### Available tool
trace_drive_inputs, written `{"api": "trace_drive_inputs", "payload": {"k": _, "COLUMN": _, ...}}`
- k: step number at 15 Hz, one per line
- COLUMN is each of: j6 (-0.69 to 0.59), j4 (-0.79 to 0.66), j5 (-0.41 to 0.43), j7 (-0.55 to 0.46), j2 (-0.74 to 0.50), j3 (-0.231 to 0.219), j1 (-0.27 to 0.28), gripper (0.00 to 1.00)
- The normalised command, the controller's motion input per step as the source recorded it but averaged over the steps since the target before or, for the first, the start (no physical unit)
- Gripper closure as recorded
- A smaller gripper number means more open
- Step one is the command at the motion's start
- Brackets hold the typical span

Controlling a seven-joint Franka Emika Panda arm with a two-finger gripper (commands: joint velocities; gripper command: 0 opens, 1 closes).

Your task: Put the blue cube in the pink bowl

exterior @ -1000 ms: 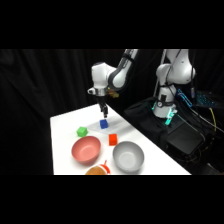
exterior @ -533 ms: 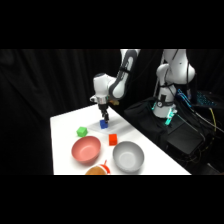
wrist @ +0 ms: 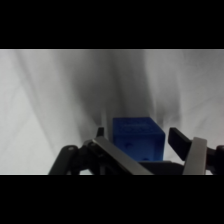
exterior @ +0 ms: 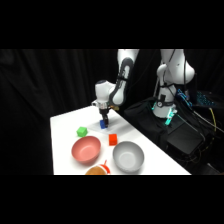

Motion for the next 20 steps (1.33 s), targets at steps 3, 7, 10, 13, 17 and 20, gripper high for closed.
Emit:
{"api": "trace_drive_inputs", "payload": {"k": 3, "j6": 0.27, "j4": 0.03, "j5": 0.096, "j7": 0.07, "j2": 0.08, "j3": 0.109, "j1": -0.126, "gripper": 0.37}}
{"api": "trace_drive_inputs", "payload": {"k": 7, "j6": 0.22, "j4": -0.05, "j5": 0.063, "j7": 0.06, "j2": -0.06, "j3": 0.098, "j1": -0.079, "gripper": 0.72}}
{"api": "trace_drive_inputs", "payload": {"k": 10, "j6": 0.08, "j4": -0.17, "j5": -0.05, "j7": 0.11, "j2": -0.22, "j3": -0.036, "j1": 0.071, "gripper": 0.74}}
{"api": "trace_drive_inputs", "payload": {"k": 13, "j6": -0.12, "j4": -0.28, "j5": -0.227, "j7": 0.23, "j2": -0.44, "j3": -0.264, "j1": 0.3, "gripper": 0.75}}
{"api": "trace_drive_inputs", "payload": {"k": 17, "j6": -0.38, "j4": -0.2, "j5": -0.385, "j7": 0.29, "j2": -0.54, "j3": -0.362, "j1": 0.369, "gripper": 0.75}}
{"api": "trace_drive_inputs", "payload": {"k": 20, "j6": -0.53, "j4": -0.06, "j5": -0.391, "j7": 0.25, "j2": -0.53, "j3": -0.166, "j1": 0.188, "gripper": 0.75}}
